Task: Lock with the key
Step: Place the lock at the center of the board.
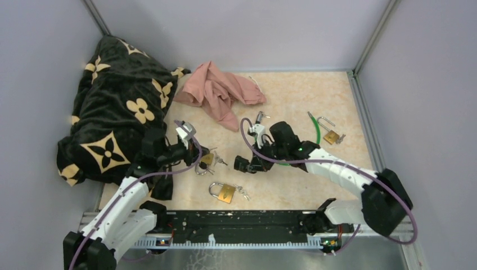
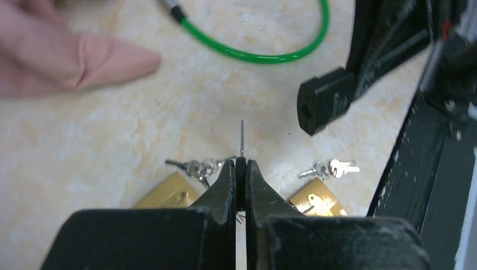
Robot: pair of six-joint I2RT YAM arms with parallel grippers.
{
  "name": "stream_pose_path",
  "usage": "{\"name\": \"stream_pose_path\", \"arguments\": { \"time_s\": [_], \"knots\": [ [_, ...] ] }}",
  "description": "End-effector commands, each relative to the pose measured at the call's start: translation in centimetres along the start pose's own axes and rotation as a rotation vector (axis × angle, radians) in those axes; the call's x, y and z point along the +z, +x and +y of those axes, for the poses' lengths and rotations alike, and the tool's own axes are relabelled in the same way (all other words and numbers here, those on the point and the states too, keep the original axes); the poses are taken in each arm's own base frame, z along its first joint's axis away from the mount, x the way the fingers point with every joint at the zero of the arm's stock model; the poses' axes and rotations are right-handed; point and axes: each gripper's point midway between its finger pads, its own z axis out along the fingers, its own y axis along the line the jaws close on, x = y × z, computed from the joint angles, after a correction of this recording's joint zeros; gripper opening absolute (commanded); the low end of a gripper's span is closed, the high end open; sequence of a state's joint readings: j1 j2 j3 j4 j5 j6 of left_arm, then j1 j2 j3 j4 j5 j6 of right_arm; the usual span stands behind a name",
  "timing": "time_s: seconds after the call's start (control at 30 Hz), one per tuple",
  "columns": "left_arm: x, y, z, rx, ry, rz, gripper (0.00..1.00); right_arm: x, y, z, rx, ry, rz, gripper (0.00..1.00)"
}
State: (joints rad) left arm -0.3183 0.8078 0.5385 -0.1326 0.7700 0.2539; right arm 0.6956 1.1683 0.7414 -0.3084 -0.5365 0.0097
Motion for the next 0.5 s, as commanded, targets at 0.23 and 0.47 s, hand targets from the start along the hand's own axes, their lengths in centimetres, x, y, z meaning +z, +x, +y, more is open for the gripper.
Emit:
{"name": "stream_pose_path", "arguments": {
  "time_s": [0.23,0.47],
  "knots": [
    [0.3,6.3,5.7,-1.007,-0.527,-0.172,0.08,7.6,-2.1,-1.9,0.494,-0.070,-0.067,0.00],
    [-0.3,10.1,5.9,-1.104,-0.623,-0.157,0.35,8.8,1.2,-4.7,0.547,0.062,0.037,0.15]
  ]
}}
